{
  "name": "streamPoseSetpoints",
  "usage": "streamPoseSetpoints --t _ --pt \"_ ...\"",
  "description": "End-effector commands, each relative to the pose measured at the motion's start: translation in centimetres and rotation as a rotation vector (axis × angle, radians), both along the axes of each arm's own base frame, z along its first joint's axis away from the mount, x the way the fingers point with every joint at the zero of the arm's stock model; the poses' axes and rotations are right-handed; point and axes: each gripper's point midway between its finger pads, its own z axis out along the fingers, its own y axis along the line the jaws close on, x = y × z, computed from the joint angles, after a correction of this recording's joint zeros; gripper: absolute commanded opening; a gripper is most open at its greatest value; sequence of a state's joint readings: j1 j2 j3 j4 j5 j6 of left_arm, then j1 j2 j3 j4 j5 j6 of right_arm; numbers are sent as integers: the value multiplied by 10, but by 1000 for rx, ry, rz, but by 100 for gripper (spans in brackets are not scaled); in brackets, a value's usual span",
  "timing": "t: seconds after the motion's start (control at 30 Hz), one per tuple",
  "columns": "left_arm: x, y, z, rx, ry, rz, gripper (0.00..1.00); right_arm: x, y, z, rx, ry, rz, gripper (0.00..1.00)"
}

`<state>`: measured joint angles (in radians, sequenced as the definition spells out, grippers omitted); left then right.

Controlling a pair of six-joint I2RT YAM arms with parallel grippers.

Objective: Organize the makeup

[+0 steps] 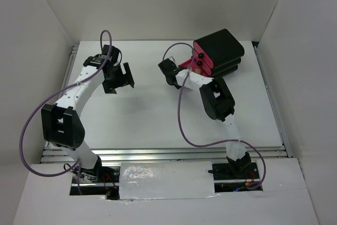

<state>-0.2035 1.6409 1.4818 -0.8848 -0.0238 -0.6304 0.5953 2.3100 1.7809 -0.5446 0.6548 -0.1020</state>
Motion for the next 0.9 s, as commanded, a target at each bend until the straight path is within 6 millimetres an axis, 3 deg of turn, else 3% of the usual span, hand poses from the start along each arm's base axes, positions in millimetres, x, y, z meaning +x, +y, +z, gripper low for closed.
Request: streamPoseSetpoints --t 0.0,0.17,0.4,0.87 --pt "8 0 10 -2 -24 -12 99 22 -28 8 -3 -50 -93 44" --pt "13 -2 8 -7 -18 -13 99 29 -48 13 3 -61 -134 45" --pt "18 -2 9 -2 -18 -10 99 41 -58 18 22 -73 -160 45" --pt "25 -5 6 -8 -9 -16 99 43 -94 27 -37 -103 -226 48"
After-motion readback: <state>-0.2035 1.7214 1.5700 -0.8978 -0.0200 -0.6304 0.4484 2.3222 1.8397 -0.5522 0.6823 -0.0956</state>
